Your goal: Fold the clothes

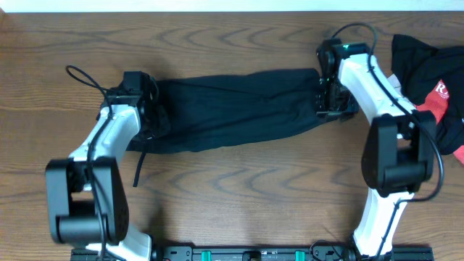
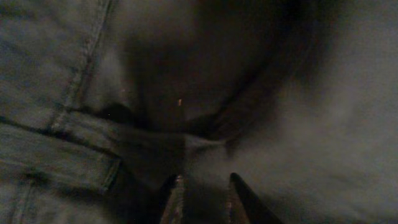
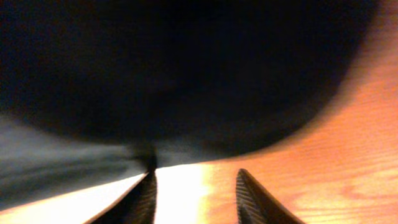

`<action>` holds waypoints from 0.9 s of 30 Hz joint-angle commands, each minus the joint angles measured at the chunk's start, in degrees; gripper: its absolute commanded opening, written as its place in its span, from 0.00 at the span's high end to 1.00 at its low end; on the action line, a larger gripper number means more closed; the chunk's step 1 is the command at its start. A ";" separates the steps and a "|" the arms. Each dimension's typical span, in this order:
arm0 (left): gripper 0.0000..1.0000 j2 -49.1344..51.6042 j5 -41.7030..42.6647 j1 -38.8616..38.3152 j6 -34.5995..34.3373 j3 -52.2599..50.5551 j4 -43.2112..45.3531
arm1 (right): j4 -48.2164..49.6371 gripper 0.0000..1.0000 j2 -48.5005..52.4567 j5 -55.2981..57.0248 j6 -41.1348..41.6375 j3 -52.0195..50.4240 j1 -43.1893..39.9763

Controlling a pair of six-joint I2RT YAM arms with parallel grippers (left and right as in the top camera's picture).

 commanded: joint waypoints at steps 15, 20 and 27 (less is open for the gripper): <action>0.01 -13.97 -3.17 -0.07 2.91 0.87 -2.32 | 4.74 0.01 -10.82 -1.73 -3.17 1.09 -4.87; 0.02 -13.09 -4.09 -0.09 2.89 -0.17 -2.95 | 6.84 0.01 -9.09 -11.69 -10.34 0.11 -9.03; 0.02 -13.07 -4.07 -0.09 2.86 -0.68 -3.08 | 9.60 0.01 -5.33 -23.04 -17.62 0.07 -14.69</action>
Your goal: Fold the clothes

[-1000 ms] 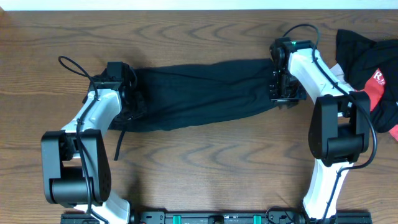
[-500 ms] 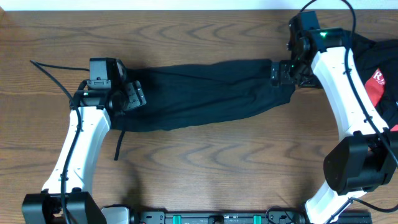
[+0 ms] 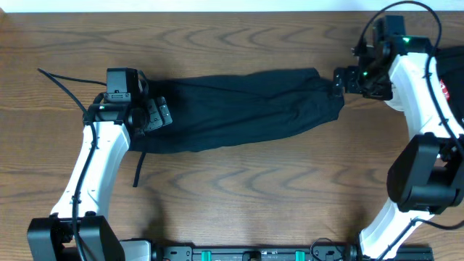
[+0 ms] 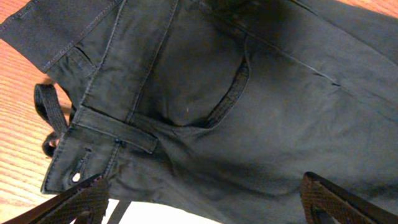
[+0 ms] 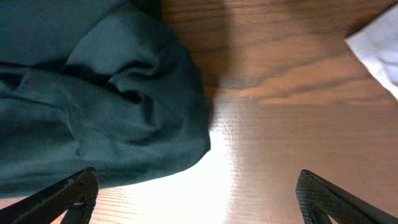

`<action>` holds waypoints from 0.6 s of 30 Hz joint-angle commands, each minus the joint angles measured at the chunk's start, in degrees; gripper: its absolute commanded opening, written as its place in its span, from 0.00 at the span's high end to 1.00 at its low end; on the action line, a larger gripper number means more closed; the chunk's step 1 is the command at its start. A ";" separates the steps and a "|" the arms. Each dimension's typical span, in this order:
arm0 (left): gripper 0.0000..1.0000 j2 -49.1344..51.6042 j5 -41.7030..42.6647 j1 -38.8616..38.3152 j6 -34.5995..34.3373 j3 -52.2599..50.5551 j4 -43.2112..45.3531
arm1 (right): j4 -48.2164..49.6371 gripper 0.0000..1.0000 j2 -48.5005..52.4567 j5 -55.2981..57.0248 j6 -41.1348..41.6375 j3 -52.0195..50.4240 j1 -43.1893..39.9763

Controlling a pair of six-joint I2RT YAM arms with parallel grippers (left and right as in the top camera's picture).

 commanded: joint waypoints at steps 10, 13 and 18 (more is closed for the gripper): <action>0.02 0.52 -1.01 -0.09 0.15 -0.68 -1.44 | 0.35 0.01 8.52 -12.59 -11.47 -0.48 -4.26; 0.02 0.52 -1.01 -0.09 0.15 -0.68 -1.46 | 0.96 0.01 9.64 -13.92 -12.96 -0.48 -4.37; 0.02 0.52 -1.01 -0.09 0.15 -0.68 -1.49 | 1.68 0.01 10.82 -16.24 -13.25 -0.48 -4.39</action>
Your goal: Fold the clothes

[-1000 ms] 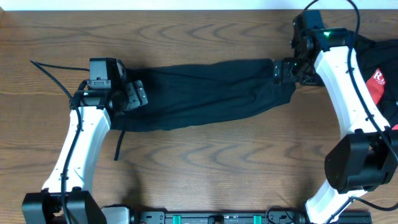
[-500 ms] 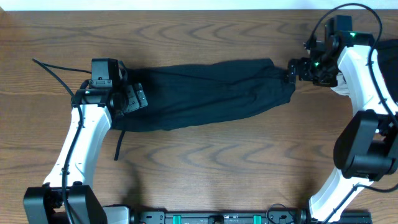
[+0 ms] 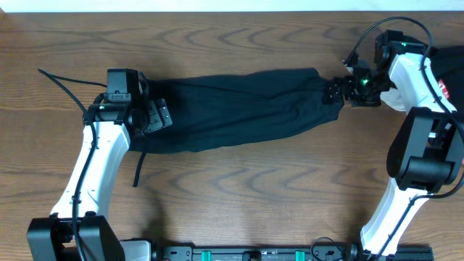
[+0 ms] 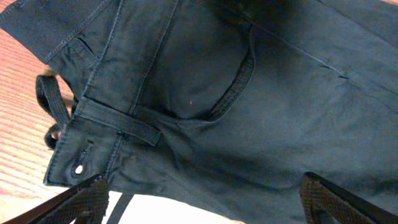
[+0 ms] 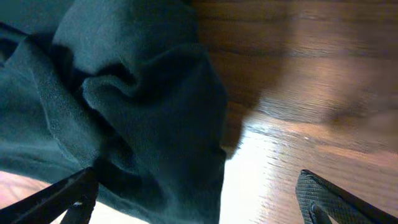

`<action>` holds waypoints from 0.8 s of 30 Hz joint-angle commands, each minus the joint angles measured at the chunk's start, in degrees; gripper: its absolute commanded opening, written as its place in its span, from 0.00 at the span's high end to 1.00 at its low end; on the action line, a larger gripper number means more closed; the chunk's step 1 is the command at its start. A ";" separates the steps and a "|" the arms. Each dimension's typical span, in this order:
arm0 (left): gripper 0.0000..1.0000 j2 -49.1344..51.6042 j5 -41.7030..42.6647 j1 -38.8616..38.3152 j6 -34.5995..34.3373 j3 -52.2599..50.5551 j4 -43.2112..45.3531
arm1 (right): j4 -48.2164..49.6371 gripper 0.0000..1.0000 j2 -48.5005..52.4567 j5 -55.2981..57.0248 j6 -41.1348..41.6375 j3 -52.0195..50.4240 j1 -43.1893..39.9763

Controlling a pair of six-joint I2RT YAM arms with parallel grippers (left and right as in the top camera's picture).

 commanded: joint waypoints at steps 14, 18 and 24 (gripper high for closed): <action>0.02 0.52 -0.83 -0.09 0.15 -0.68 -0.17 | 0.04 0.01 5.01 -9.84 -2.58 -0.37 -0.94; 0.02 0.52 -0.83 -0.09 0.15 -0.68 -0.13 | -0.50 0.01 6.29 -9.99 -2.58 -0.42 -0.55; 0.02 0.52 -0.83 -0.09 0.15 -0.68 -0.15 | -0.13 0.01 8.63 -11.74 -2.64 -0.55 0.61</action>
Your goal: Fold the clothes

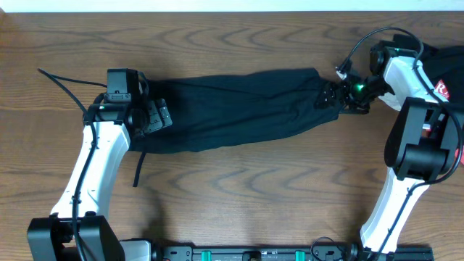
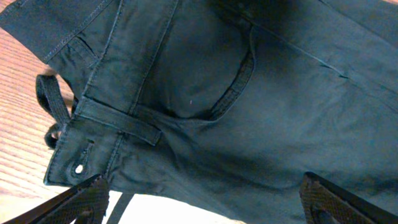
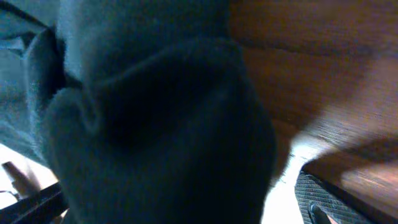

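Observation:
A pair of black trousers [image 1: 232, 112] lies stretched left to right across the wooden table [image 1: 239, 196]. My left gripper [image 1: 154, 114] hovers open over the waist end. In the left wrist view the waistband [image 2: 118, 127], with a belt loop, buttonhole and pocket, lies below the left gripper [image 2: 205, 204], whose fingers are spread wide. My right gripper [image 1: 328, 98] is open at the leg end. There the bunched dark cloth [image 3: 155, 124] fills the space between the fingers of the right gripper [image 3: 186, 206].
A pile of other clothes [image 1: 424, 61], black with a red and white patch, lies at the far right edge behind the right arm. A thin black strap [image 1: 138, 170] trails from the waist toward the table's front. A cable [image 1: 65, 78] loops out left of the left arm.
My right gripper has moved left onto the leg end, and the bunched cloth now fills its view between the open fingers. The left gripper and the trousers have not moved.
Both grippers were down on the ends of the trousers with fingers close together. Then both stood open and lifted, the right one off to the right of the leg end. The right gripper was then nearer the leg end and now has it between its fingers.

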`<action>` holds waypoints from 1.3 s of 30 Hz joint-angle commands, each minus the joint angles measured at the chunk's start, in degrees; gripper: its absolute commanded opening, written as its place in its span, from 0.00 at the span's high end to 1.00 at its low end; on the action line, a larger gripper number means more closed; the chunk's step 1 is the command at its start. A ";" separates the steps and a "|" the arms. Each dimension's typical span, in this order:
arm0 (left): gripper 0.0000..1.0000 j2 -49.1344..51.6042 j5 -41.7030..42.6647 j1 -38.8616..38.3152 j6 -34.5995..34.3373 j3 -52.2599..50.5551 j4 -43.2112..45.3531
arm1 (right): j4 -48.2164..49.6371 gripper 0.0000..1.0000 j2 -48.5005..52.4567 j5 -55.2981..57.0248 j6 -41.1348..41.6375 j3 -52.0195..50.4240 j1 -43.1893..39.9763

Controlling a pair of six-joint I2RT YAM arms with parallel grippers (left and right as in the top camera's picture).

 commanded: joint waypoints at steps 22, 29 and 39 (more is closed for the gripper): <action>0.02 0.52 -0.83 -0.09 0.13 -0.68 -0.09 | 0.57 0.25 5.86 -2.73 -0.50 -0.59 3.98; 0.02 0.52 -0.83 -0.09 0.13 -0.68 -0.09 | 0.57 0.45 5.86 -2.45 -0.46 -0.59 3.98; 0.02 0.52 -0.83 -0.09 0.13 -0.68 -0.09 | 1.84 0.99 5.84 2.45 4.48 -0.57 3.52</action>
